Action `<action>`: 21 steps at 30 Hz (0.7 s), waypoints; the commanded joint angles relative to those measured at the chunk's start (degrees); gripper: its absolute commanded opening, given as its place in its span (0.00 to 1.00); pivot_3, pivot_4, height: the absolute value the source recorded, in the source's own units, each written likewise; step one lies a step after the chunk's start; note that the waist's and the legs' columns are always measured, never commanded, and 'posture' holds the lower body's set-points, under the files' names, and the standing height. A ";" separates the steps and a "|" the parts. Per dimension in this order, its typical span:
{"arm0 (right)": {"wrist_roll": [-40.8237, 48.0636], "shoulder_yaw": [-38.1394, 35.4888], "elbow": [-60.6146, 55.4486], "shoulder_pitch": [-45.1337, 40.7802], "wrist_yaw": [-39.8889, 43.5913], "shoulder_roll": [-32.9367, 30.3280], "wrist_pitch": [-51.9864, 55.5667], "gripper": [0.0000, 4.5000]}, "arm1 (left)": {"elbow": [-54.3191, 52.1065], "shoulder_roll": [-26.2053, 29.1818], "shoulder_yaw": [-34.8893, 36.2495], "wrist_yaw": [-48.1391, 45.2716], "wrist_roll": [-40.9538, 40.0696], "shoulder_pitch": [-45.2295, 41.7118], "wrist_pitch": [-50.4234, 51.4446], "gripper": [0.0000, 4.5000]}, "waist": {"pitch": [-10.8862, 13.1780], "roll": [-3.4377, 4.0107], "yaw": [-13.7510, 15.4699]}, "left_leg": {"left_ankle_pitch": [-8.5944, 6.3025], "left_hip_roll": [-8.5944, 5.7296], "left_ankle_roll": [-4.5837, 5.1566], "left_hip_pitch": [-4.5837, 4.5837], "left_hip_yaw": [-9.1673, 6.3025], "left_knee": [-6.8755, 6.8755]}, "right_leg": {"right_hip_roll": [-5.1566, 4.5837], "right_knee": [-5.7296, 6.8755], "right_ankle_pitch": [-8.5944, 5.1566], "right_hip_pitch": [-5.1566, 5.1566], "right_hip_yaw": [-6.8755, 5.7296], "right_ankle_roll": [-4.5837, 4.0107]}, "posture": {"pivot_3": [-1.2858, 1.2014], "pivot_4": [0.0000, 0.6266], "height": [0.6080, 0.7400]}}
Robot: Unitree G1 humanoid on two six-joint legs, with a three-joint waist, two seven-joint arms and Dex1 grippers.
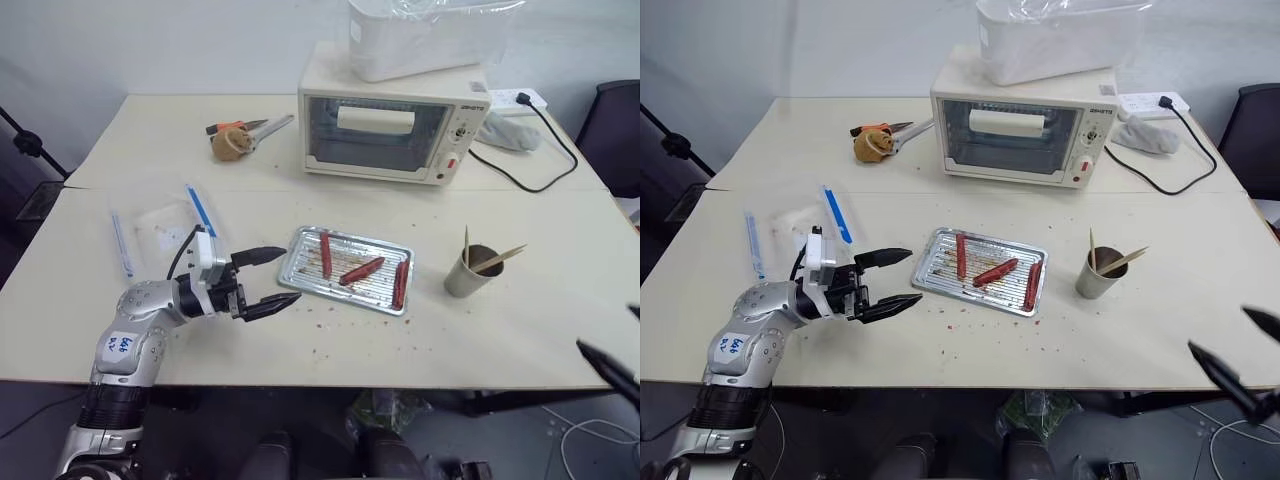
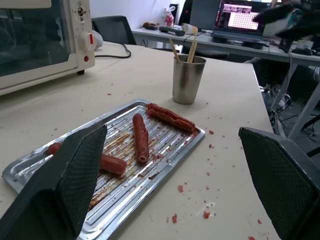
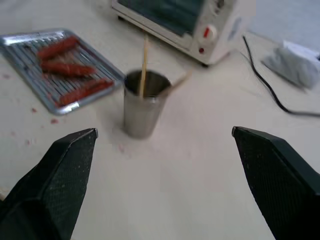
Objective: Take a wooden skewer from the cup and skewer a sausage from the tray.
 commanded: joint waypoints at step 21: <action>-8.37 49.76 14.06 -63.95 -9.48 -17.53 38.75 1.00 | -16.01 -0.63 1.38 10.16 0.28 13.81 0.26 1.00 | 0.07 -0.09 1.46 | 0.28 -0.05 -0.37 -1.32 0.00 0.35 | -0.06 0.07 0.03 -1.22 -0.06 0.05 | 0.52 0.24 1.00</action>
